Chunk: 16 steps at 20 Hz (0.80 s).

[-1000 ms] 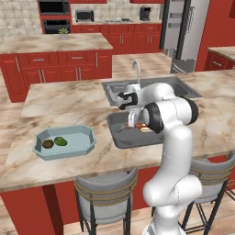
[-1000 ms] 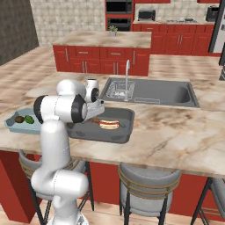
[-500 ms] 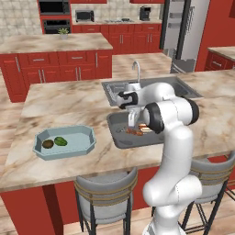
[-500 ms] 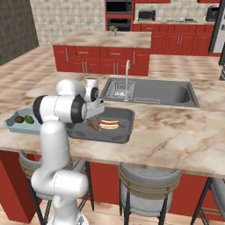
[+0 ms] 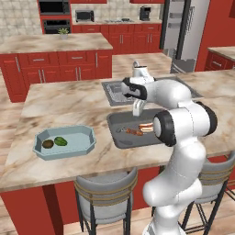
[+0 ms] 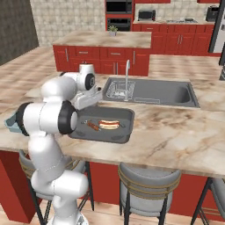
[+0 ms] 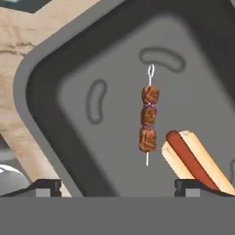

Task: Place the cold items (kiwi and avocado) from the fridge in one tupperware on the dining counter. Place the warm items (kebab skewer and hot dog) in the stove area in another tupperware.

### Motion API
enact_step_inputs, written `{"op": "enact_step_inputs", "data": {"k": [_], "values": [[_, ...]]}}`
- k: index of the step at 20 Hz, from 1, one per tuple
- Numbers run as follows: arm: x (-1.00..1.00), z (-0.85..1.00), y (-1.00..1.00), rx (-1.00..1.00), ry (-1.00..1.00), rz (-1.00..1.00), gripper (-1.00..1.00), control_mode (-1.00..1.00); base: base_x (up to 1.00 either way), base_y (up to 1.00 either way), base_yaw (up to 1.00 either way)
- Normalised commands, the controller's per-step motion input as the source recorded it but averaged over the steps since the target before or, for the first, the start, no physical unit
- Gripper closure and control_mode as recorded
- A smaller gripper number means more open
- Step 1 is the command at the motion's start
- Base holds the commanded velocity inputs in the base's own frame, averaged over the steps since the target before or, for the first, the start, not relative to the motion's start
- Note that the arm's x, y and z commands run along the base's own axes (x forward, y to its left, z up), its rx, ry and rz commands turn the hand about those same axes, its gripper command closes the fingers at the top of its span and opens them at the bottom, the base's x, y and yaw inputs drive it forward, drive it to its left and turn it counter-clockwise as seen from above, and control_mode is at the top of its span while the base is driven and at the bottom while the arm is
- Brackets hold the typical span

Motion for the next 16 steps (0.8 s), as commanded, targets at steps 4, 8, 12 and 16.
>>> {"op": "enact_step_inputs", "data": {"k": [4,8,12,16], "values": [[-1.00,0.69,0.05,0.00,-0.56,-0.10,-1.00,-1.00,0.00,0.00,0.00],[-1.00,0.44,0.02,0.00,-0.51,-0.10,-1.00,-1.00,0.00,0.00,0.00],[-1.00,0.57,0.00,0.07,-0.22,-0.26,-1.00,-1.00,0.00,0.00,0.00],[-0.82,0.44,-0.14,0.26,0.21,-0.56,-1.00,-1.00,0.00,0.00,0.00]]}}
